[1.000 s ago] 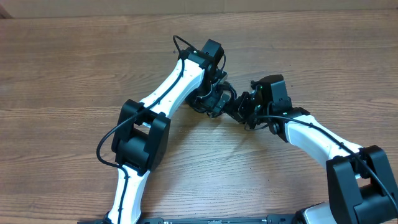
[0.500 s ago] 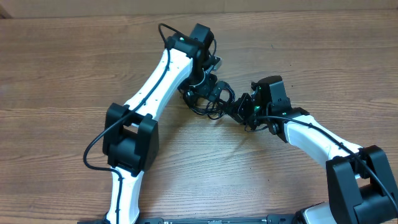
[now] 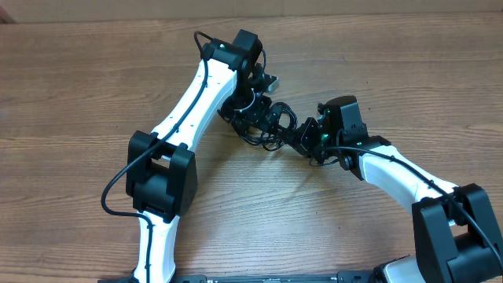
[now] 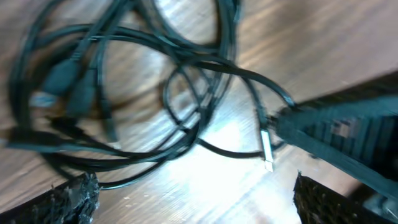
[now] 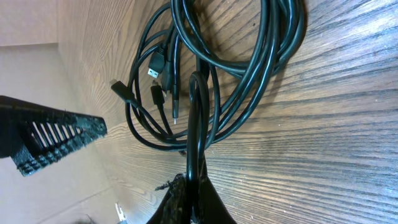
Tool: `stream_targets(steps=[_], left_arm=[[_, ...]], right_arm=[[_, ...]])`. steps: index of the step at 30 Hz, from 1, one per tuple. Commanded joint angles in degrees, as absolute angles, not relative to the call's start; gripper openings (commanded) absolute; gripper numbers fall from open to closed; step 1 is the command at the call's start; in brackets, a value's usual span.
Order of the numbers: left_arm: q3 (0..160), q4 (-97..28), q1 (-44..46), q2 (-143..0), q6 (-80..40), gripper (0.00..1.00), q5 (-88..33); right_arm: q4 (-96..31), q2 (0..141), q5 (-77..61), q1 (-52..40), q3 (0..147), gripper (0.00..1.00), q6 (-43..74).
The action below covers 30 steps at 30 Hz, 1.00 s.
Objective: Untangle cables
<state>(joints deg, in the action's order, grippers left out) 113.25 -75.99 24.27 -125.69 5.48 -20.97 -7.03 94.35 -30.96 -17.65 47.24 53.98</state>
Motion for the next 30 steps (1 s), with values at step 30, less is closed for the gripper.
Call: stream_targets(steps=[30], left_arm=[[107.3, -69.9, 28.2, -124.4, 10.2, 1.00, -18.8]], right_arm=[[-4.8, 94.0, -33.1, -15.0, 48.1, 0.04, 53.6]])
